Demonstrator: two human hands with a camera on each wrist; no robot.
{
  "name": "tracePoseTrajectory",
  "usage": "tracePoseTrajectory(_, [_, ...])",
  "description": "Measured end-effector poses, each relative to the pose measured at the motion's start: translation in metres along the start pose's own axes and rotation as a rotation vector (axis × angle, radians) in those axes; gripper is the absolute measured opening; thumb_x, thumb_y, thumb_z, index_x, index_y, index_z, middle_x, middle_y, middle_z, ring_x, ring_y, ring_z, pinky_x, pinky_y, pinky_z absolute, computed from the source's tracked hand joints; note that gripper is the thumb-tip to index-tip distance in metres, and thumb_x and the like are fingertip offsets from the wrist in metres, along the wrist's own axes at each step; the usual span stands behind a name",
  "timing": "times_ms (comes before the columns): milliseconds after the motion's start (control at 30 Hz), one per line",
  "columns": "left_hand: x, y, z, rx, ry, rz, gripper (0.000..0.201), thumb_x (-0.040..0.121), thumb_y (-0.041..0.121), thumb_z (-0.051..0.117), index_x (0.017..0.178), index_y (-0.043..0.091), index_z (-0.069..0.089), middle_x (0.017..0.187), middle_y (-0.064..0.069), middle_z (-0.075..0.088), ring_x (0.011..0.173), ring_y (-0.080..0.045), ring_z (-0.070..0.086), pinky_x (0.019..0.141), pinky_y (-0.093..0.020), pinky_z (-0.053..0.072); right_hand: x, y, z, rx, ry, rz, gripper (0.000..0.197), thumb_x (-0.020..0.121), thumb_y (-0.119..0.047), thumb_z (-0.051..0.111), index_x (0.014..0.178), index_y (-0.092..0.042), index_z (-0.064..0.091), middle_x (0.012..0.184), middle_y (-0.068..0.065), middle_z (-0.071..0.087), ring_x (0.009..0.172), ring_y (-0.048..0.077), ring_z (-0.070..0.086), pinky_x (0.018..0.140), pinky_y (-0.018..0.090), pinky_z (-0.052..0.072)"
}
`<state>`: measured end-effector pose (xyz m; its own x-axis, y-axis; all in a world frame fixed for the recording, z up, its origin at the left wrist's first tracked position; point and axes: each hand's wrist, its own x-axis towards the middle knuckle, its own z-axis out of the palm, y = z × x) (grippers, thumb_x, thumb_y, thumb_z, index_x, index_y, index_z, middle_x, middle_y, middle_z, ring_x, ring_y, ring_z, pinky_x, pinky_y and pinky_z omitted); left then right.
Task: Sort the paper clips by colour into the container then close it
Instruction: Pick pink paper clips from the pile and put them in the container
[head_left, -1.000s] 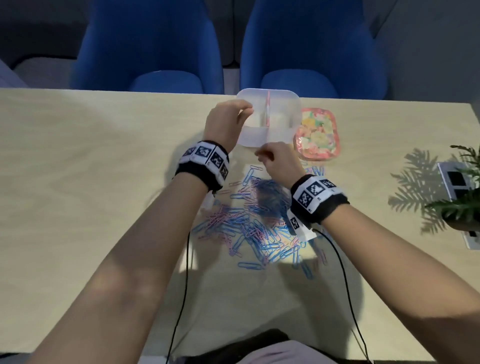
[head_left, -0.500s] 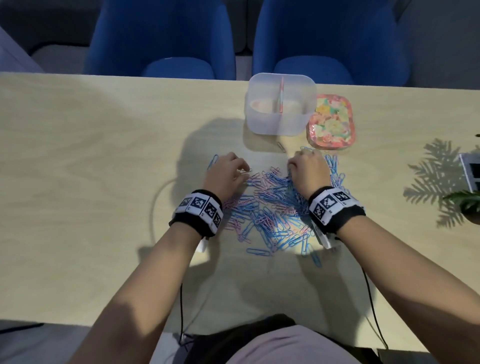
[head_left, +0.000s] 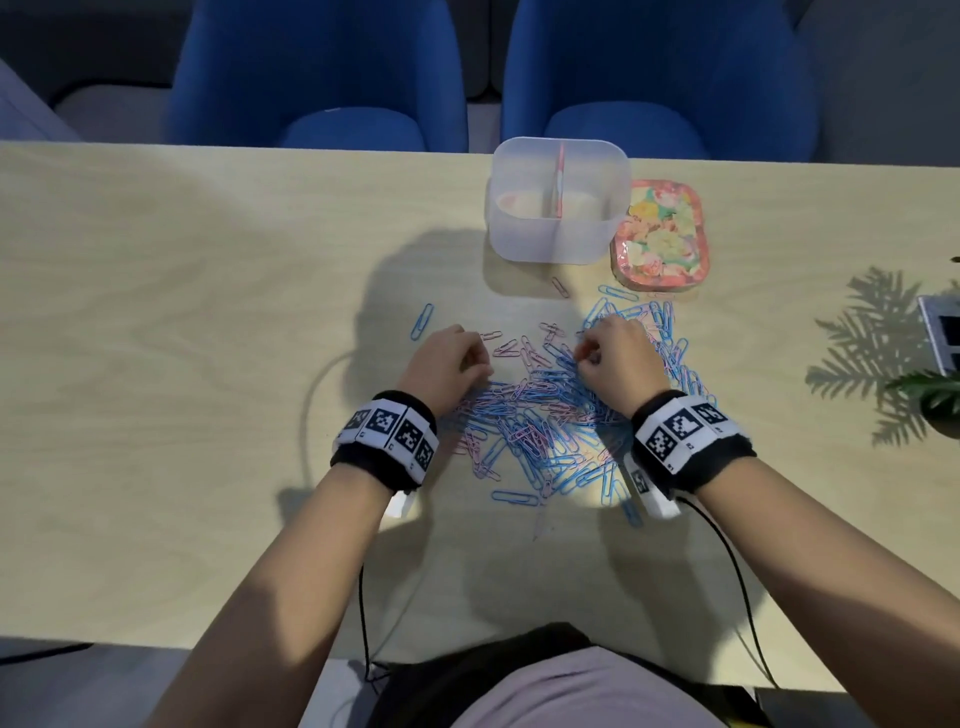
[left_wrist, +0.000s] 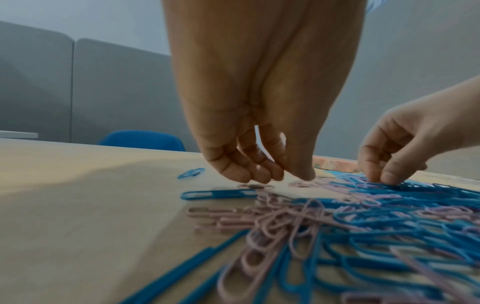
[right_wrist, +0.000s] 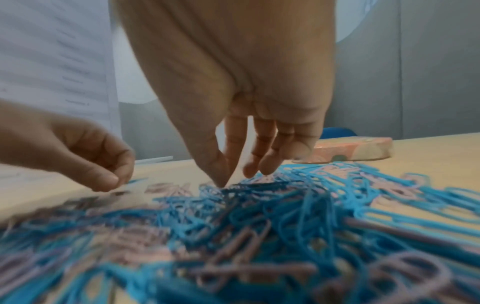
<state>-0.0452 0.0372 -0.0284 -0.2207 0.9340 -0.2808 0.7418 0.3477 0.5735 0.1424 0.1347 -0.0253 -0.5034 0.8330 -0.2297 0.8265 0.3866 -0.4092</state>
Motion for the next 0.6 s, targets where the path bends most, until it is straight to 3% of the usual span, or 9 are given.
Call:
tracePoseTrajectory(100, [0.009, 0.006, -0.001, -0.003, 0.075, 0.001, 0.015, 0.084, 0.020, 0.063, 0.094, 0.009, 0.063, 0.095, -0.004, 0.052, 0.097, -0.022, 0.051, 0.081, -0.028, 0.040, 0.006, -0.011, -0.003, 0.057, 0.056, 0.009, 0.016, 0.083, -0.010, 0.055, 0.088, -0.008, 0.070, 0.099, 0.014, 0.063, 0.100, 0.032, 0.053, 0.086, 0.040, 0.047])
tracePoseTrajectory(200, [0.019, 0.009, 0.000, 0.093, 0.067, -0.032, 0.045, 0.078, 0.030, 0.071, 0.115, 0.009, 0.056, 0.117, -0.011, 0.050, 0.112, -0.027, 0.045, 0.094, -0.035, 0.039, 0.028, -0.017, -0.001, 0.089, 0.124, 0.031, 0.021, 0.086, -0.010, 0.051, 0.100, -0.003, 0.066, 0.102, 0.018, 0.063, 0.100, 0.034, 0.056, 0.087, 0.046, 0.049])
tracePoseTrajectory(300, [0.026, 0.011, 0.000, 0.156, 0.036, -0.089, 0.062, 0.071, 0.041, 0.074, 0.121, 0.011, 0.052, 0.121, -0.010, 0.048, 0.113, -0.027, 0.045, 0.097, -0.035, 0.038, 0.056, -0.014, -0.005, 0.032, 0.106, 0.066, 0.023, 0.090, -0.007, 0.045, 0.102, 0.001, 0.064, 0.107, 0.021, 0.058, 0.104, 0.036, 0.053, 0.091, 0.046, 0.047])
tracePoseTrajectory(467, [0.030, 0.016, 0.006, 0.059, 0.025, -0.020, 0.039, 0.073, 0.028, 0.074, 0.102, 0.008, 0.058, 0.108, -0.011, 0.052, 0.100, -0.027, 0.053, 0.087, -0.035, 0.043, 0.056, -0.022, 0.000, -0.282, 0.034, -0.152, 0.026, 0.093, -0.015, 0.044, 0.111, -0.009, 0.063, 0.110, 0.015, 0.055, 0.102, 0.033, 0.050, 0.090, 0.043, 0.041])
tracePoseTrajectory(600, [0.032, 0.013, 0.006, 0.045, 0.046, 0.021, 0.024, 0.078, 0.016, 0.068, 0.098, 0.006, 0.060, 0.104, -0.014, 0.056, 0.099, -0.029, 0.055, 0.086, -0.037, 0.045, 0.026, -0.025, 0.015, -0.288, -0.037, -0.279, 0.026, 0.095, -0.027, 0.043, 0.110, -0.012, 0.058, 0.111, 0.011, 0.053, 0.106, 0.031, 0.047, 0.089, 0.041, 0.034])
